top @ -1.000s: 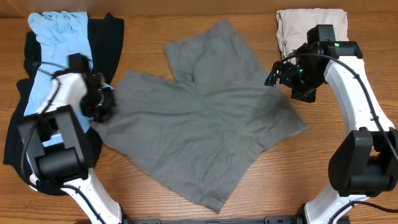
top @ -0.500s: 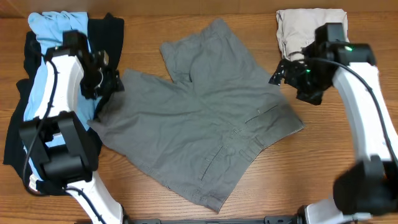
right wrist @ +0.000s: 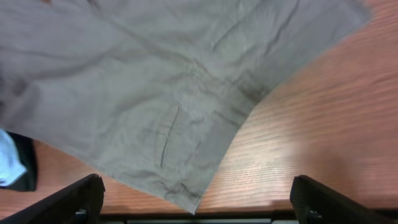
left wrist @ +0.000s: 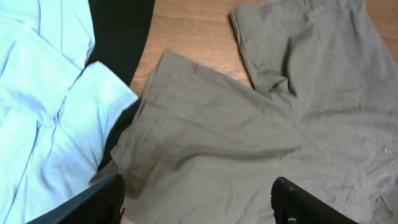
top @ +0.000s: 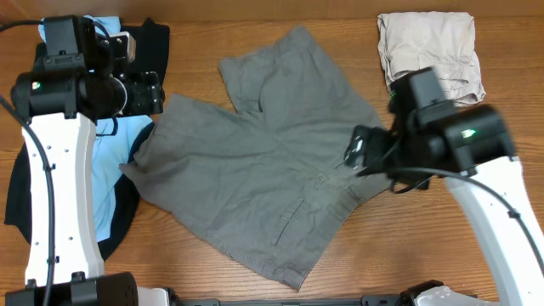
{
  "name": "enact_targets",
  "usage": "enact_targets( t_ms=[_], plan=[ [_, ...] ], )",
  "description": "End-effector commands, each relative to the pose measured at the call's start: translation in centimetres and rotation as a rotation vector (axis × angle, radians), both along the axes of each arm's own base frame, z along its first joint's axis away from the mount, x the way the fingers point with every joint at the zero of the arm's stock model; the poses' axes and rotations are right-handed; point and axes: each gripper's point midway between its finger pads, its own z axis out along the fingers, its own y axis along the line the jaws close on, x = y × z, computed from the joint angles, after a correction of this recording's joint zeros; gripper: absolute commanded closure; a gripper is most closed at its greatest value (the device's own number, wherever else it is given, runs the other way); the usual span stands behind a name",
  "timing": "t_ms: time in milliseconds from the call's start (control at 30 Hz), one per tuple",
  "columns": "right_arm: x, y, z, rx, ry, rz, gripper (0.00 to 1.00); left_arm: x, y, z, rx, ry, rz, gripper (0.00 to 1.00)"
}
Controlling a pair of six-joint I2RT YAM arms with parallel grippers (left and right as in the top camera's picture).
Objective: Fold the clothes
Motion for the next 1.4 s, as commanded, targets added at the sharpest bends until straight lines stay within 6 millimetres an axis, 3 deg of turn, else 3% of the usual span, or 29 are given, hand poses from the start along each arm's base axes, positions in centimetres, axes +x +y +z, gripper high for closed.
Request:
enact_targets(
  t_ms=[0,33,267,500,600,667,867,1033,1367],
  plan=[
    [-1.3,0.7,-3.9,-0.031,0.084,-0.067,0.00,-0.3,-0.1,0.8,0.016,-0.016,-0.019,0.05],
    [-1.3,1.4,-5.1,-0.009,0.095,-0.052,0.00,-0.2,0.3,0.8,0.033,-0.018,-0.009,0.00],
    [0.1,4.7,-13.0,0.118,0.095,0.057,0.01,0.4,1.1,1.1,0.071,-0.044,0.020,0.00],
    [-0.9,4.3,-18.8,0.055,0.244,0.061,0.12,0.8,1.1,1.2,0.069,-0.056,0.026,0.00],
    [-1.5,4.0,-20.3,0.033,0.298,0.056,0.34,0.8,1.1,1.2,0.068,-0.056,0.026,0.00],
    [-1.8,3.9,-21.2,0.019,0.328,0.054,0.42,0.7,1.1,1.2,0.068,-0.054,0.026,0.00],
    [-1.9,3.0,-22.9,-0.033,0.348,0.045,0.44,0.7,1.1,1.1,0.062,-0.051,0.031,0.00],
    [-1.6,0.9,-24.1,-0.081,0.382,-0.015,0.44,0.7,1.0,1.1,0.061,-0.052,0.030,0.00],
    [1.2,-6.4,-24.4,-0.030,0.374,-0.244,0.44,0.7,1.0,0.0,0.058,-0.032,0.030,0.00]
  ],
)
